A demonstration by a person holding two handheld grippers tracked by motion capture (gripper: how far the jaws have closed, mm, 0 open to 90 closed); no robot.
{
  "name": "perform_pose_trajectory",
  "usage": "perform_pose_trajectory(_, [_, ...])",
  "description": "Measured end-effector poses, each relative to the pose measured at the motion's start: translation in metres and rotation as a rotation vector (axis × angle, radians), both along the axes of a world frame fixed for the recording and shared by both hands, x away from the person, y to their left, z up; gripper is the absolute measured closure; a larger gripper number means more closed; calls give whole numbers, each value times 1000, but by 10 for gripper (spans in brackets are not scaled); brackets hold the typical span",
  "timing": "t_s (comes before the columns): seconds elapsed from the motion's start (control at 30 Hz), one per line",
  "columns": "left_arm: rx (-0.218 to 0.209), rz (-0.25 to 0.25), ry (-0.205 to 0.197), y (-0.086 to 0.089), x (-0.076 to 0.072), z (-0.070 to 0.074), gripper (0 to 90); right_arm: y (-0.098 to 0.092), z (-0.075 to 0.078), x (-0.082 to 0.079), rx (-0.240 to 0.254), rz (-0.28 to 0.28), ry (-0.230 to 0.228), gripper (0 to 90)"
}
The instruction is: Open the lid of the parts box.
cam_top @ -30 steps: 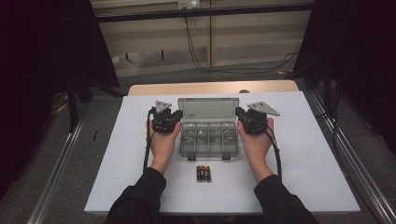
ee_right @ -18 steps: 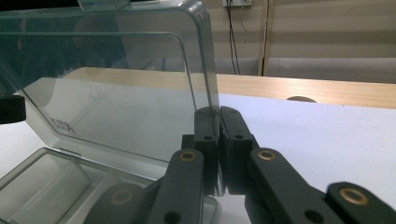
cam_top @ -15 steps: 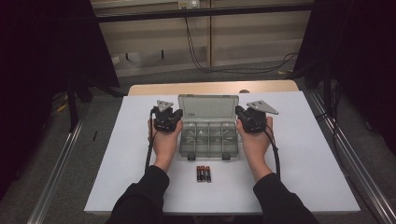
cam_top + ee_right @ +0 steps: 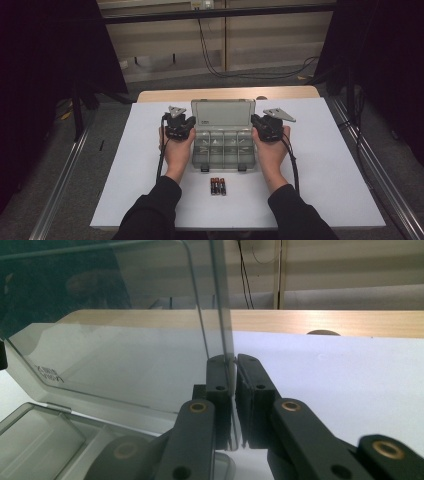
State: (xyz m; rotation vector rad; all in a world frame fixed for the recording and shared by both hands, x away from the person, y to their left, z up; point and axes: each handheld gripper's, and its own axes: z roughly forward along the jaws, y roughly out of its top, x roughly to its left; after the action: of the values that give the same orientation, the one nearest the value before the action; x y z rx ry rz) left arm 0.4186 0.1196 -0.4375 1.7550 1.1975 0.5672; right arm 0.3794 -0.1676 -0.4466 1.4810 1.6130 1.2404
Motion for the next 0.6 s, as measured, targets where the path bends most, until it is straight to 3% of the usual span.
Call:
perform_pose_trajectory(0.3, [16,-5,12,-1,6,1,879,-3,5,9,-8,18,55,877])
perform_pose_trajectory(0.6, [-20,-15,66,1,20,1,876,-5,10,24,-23,26,127,884])
